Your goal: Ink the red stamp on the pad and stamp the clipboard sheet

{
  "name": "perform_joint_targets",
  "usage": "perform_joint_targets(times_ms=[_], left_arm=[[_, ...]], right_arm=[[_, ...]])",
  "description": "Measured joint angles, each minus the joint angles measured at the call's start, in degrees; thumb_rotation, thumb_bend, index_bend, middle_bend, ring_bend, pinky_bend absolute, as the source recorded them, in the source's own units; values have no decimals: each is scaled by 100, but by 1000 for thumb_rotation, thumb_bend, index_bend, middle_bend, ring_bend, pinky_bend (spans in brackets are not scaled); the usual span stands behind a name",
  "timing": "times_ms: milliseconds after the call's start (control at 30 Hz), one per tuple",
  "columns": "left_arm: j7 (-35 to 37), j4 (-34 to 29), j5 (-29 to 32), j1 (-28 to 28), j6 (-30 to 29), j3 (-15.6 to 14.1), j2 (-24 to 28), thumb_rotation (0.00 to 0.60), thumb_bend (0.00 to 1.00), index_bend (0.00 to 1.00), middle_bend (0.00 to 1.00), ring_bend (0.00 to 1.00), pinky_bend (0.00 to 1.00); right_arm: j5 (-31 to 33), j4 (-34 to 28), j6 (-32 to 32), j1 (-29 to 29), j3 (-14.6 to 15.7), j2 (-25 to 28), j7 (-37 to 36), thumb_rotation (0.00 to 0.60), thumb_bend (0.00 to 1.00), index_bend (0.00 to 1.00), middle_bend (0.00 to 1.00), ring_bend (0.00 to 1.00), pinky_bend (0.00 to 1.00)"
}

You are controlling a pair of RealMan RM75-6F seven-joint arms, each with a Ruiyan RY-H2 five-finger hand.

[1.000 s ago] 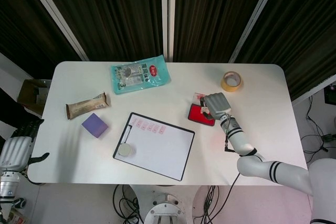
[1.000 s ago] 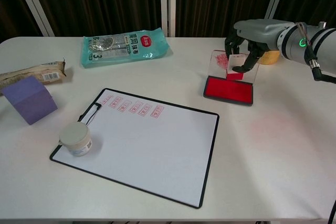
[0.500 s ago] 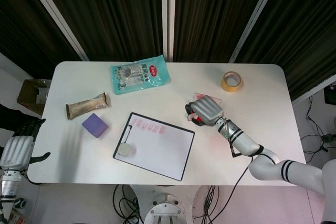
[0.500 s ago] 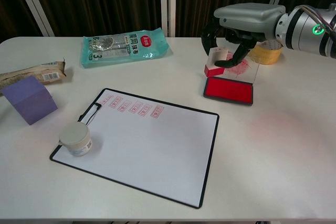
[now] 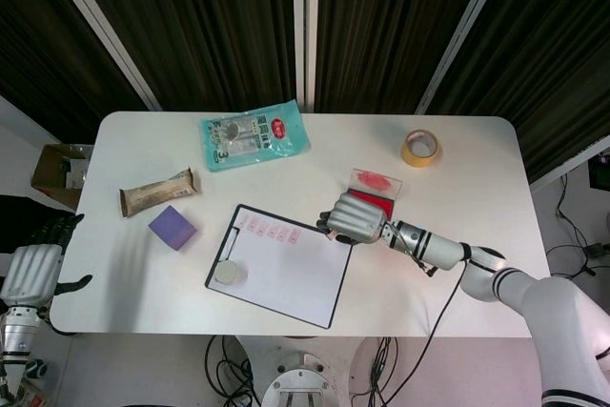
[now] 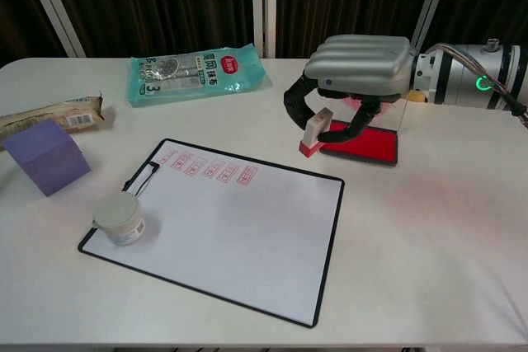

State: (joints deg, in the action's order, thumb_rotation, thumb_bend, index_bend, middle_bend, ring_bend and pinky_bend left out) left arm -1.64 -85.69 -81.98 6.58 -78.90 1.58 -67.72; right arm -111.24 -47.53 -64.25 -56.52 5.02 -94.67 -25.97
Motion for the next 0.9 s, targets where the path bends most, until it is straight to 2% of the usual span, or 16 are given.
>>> perform_joint_targets(times_ms=[267,667,900], left_arm=[[7,8,93,-15,-8,43,46,600,0,111,135,120,242],[118,85,85,-61,-81,44,74,600,0,111,135,121,242],[195,145,96,-97,-104,39,95,600,0,111,135,120,242]], right_arm=[[-45,811,-3,-435,199,-550,-987,600,450,990,810,919,1000],[-97,1785,-2,-599,564,-1238,-1481,600,449,992,810,919,1000],[12,2256,2,-598,637,-1558,-1792,600,449,1000,810,918,1000]])
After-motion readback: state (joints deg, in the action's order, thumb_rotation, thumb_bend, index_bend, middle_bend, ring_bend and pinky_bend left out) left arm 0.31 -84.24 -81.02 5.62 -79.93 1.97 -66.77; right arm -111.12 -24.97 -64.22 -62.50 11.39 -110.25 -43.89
